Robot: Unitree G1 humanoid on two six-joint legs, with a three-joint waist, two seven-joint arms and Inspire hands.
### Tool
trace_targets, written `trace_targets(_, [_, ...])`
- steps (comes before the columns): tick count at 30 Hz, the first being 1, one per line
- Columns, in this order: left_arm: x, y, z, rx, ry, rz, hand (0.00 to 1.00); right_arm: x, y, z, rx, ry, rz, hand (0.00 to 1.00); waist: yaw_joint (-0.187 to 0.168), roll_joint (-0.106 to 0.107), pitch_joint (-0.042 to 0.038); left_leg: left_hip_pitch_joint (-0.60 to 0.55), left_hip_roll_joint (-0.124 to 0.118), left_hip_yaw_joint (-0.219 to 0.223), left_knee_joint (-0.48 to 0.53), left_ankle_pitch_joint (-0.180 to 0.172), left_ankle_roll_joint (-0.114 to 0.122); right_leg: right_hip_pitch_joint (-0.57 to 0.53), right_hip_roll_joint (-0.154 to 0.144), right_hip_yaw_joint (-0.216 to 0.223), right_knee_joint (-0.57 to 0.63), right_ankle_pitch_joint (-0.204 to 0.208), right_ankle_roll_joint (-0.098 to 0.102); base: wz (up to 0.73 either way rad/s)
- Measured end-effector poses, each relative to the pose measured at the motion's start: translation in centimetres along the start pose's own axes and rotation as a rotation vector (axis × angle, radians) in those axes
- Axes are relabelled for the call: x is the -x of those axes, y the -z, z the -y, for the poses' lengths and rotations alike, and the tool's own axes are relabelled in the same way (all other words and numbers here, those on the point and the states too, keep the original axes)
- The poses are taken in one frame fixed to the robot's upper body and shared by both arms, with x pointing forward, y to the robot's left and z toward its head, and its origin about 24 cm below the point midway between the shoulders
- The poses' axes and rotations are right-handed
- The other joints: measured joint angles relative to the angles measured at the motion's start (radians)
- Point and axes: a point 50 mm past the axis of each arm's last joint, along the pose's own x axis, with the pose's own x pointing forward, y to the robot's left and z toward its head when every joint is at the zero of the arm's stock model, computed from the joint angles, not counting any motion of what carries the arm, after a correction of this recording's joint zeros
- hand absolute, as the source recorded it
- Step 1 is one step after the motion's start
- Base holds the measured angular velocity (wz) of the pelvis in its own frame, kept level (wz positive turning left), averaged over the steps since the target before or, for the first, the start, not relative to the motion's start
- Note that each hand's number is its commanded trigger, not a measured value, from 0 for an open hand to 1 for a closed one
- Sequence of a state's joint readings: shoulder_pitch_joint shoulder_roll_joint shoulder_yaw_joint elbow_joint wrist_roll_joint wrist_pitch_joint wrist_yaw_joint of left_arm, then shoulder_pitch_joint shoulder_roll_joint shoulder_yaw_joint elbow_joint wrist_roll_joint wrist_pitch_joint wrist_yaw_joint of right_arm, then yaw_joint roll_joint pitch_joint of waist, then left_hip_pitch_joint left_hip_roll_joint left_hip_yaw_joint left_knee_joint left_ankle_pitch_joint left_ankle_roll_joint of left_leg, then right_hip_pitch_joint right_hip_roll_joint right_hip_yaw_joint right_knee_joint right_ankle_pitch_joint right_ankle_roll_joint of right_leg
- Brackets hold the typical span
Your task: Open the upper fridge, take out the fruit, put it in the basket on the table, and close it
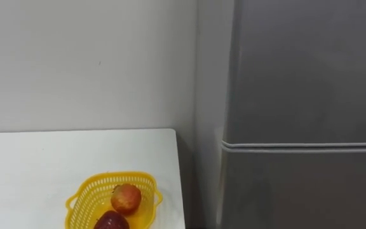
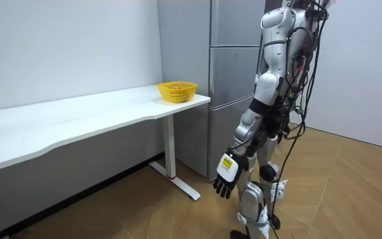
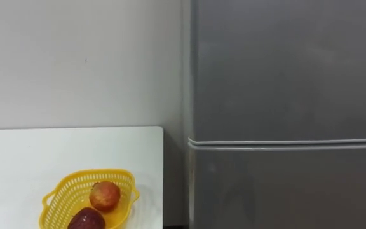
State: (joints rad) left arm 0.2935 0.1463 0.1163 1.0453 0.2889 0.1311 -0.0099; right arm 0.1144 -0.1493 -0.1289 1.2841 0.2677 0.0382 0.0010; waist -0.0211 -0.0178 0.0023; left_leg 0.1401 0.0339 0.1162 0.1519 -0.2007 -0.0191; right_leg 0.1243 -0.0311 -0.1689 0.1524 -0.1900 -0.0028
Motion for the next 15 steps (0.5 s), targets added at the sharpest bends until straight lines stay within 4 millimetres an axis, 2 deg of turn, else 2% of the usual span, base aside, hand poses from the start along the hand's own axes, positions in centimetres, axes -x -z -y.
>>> trace_targets(6, [-0.03, 0.27, 0.94, 0.004, 0.028, -0.034, 0.0, 0.0, 0.07, -0.41, 0.029, -0.043, -0.008, 0.0, 0.002, 0.003, 0.0006, 0.002, -0.002, -0.01, 0.0, 0.0, 0.0, 0.003, 0.001, -0.009, 0.0, 0.0, 0.001, 0.02])
trace_targets(15, [-0.02, 0.75, 1.04, -0.025, 0.043, -0.074, 0.0, 0.04, 0.55, -0.3, 0.039, -0.05, -0.024, 0.0, 0.0, 0.0, 0.0007, 0.006, -0.005, -0.013, 0.001, 0.0, 0.0, 0.014, 0.0, -0.01, -0.002, -0.002, 0.003, 0.01])
